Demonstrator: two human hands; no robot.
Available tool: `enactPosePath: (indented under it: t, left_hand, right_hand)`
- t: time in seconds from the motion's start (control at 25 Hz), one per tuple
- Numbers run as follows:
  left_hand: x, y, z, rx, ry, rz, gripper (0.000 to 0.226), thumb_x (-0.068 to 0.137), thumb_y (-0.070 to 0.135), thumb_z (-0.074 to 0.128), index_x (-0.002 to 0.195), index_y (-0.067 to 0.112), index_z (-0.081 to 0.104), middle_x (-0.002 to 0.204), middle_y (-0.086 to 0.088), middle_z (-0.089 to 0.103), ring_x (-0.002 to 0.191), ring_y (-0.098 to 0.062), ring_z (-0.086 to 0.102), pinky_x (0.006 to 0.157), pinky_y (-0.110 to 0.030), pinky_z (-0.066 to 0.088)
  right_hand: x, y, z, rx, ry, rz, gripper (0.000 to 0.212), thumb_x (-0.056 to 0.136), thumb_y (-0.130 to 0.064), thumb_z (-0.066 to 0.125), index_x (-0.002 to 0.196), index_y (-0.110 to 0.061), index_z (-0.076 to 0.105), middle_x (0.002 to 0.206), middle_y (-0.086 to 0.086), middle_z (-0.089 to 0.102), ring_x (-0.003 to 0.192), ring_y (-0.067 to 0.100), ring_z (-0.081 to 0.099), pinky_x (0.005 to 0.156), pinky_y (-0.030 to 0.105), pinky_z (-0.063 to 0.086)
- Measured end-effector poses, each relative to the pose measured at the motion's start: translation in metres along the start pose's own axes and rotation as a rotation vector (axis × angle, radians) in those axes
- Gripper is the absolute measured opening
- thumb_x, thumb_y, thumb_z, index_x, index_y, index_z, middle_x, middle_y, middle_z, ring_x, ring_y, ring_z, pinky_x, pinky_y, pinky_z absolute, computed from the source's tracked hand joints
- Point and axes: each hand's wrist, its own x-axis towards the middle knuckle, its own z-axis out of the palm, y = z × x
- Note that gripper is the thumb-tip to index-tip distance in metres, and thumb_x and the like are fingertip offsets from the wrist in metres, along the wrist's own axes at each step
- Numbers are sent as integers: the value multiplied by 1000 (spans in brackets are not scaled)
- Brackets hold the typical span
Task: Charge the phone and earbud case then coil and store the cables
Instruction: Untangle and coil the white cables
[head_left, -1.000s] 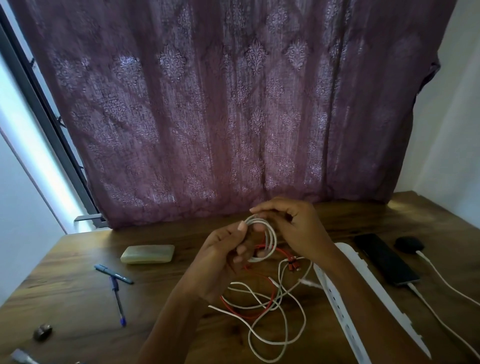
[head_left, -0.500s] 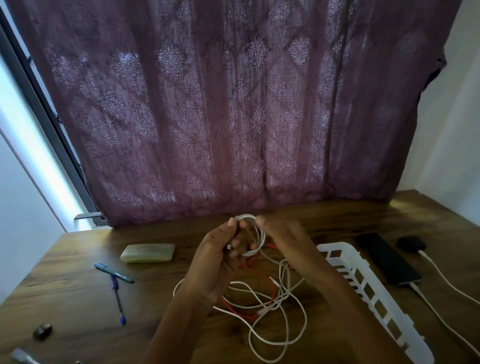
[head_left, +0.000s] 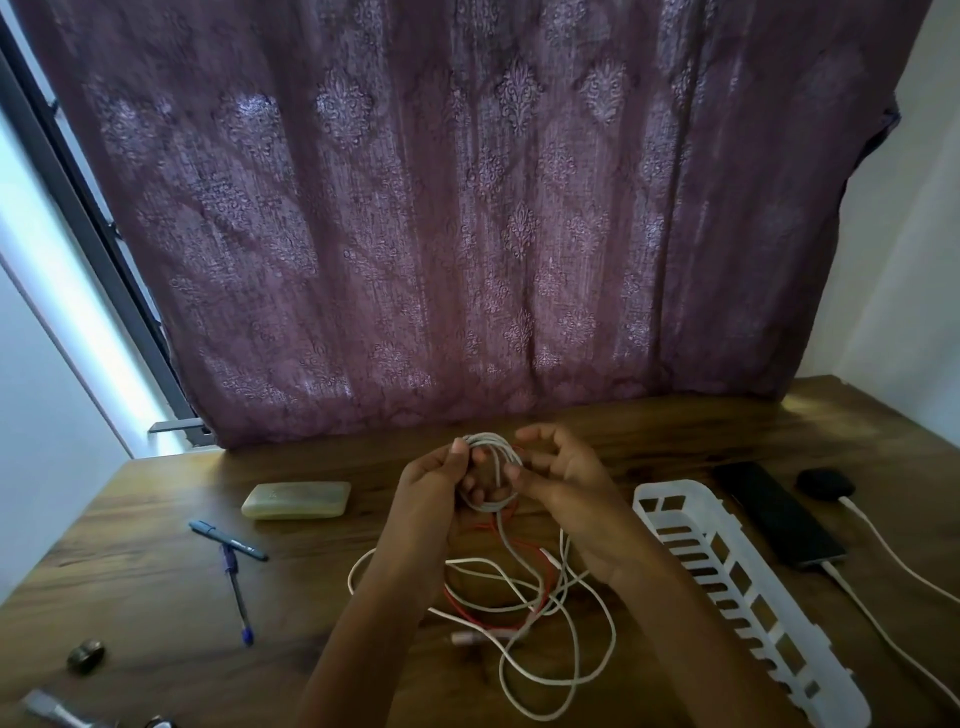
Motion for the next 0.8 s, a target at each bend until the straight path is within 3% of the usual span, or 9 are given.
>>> enactPosePath:
  t: [0.08,0.2,0.28,0.4,0.48,0.56,0.64,0.8]
  left_hand:
    - [1,3,0,47,55,-19,35,97,19,42,71,6,61,48,3,45,47,-7,49,57,-31,55]
    - [1,4,0,112,74,4,33,97,20,42,79,5,65,51,2,62,50,-7,60,69,-37,53]
    - [0,4,1,132,68,56,29,97,18,43,87,4,68,61,-1,69,57,-9,64,61,-30,56]
    - [-2,4,2,136,49,73,26,97,12,42,93,5,66,52,6,65,45,0,58,46,-15,47]
    - [-2,4,1,137,60,71,28,97,12,41,89,6,66,49,8,63,43,2,56,45,-12,45]
    - [-1,2,0,146,97,95,30,97,12,40,82,8,66,44,10,58,40,2,51,44,-11,43]
    - [0,0,1,166,119,141,33,98,12,40,77,9,66,42,11,53,40,2,47,45,-11,41]
    - [5,-5,4,154,151,199,34,98,12,39,77,8,66,46,10,59,43,3,52,47,-11,43]
  right_hand:
    - [1,-1,2,100,-6,59,24,87,3,55,103,-15,52,94,6,69,87,17,66,80,31,52]
    - [5,-2,4,374,-72,173,23,87,10,46,96,-10,50,87,10,66,78,19,64,62,30,54]
    - [6,-1,3,570,-147,228,22,80,11,50,89,-9,50,81,10,65,73,20,65,61,31,56]
    - [7,1,-1,687,-212,238,29,65,6,65,89,-6,55,84,13,64,76,24,65,68,35,57]
    - [7,3,-1,548,-169,183,24,73,8,59,90,-8,55,82,9,68,76,22,65,62,32,56]
    - [3,3,0,272,-96,50,16,80,4,60,83,-12,58,82,6,68,80,20,63,66,32,55]
    - [0,3,0,34,2,-83,13,77,-3,68,77,-15,64,81,0,68,81,16,64,75,35,54]
    - [-3,6,-1,-296,147,-296,11,73,-16,74,78,-26,73,89,-1,67,83,10,65,76,27,54]
